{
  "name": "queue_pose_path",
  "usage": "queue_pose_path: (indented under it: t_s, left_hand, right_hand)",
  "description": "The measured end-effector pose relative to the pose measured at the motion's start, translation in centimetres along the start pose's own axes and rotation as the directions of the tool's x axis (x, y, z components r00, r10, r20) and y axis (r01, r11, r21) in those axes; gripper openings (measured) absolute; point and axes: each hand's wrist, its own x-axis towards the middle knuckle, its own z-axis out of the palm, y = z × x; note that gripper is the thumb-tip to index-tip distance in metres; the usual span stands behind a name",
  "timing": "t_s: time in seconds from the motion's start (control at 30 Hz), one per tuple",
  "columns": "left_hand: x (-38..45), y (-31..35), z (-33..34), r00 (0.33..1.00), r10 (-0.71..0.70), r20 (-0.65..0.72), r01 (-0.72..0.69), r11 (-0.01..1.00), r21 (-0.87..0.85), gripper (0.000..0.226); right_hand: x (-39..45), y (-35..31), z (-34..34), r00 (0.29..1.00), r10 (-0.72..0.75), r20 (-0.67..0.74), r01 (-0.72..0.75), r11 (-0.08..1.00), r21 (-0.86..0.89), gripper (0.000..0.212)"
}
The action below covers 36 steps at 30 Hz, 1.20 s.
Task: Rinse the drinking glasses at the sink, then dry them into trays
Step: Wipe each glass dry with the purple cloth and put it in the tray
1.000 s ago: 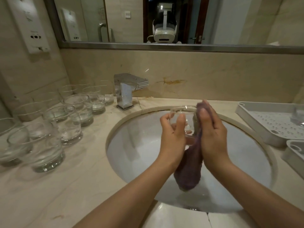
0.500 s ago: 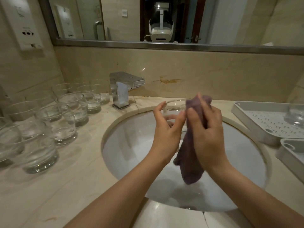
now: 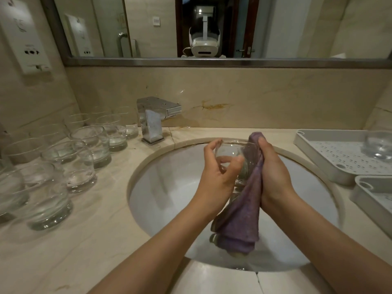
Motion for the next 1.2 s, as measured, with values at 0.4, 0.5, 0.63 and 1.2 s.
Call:
queue_pose_path:
  t_s: [0.4,0.5,0.63,1.2]
  left_hand:
    - [1.1,0.5,-1.3,0.939,-0.218,-0.266,0.143,0.95,-0.276,0.046]
    - [0.4,0.7,-0.8,0.951,-0.199,-0.238,0.145,0.963,-0.225,0.045]
    - [-0.4,0.7,0.3,0.978,-0.154,-0.143,0.137,0.983,-0.126,0.047]
    - [0.4,1.0,-0.6,0.962,-0.145,-0.23,0.105,0.979,-0.177,0.029]
  right_hand:
    - [-1.6,4.3,0.9,0.642,-0.628,0.439,0.726,0.315,-0.611,0.049]
    - [-1.1,4.0,0.8,0.662,-0.667,0.342,0.714,0.424,-0.557,0.04]
    - [-0.4,1.6,0.4,0.934,-0.355,0.045,0.356,0.906,-0.231,0.025]
    - [-1.3,4.1,0.6,0.624,-0.685,0.377,0.711,0.297,-0.638,0.046]
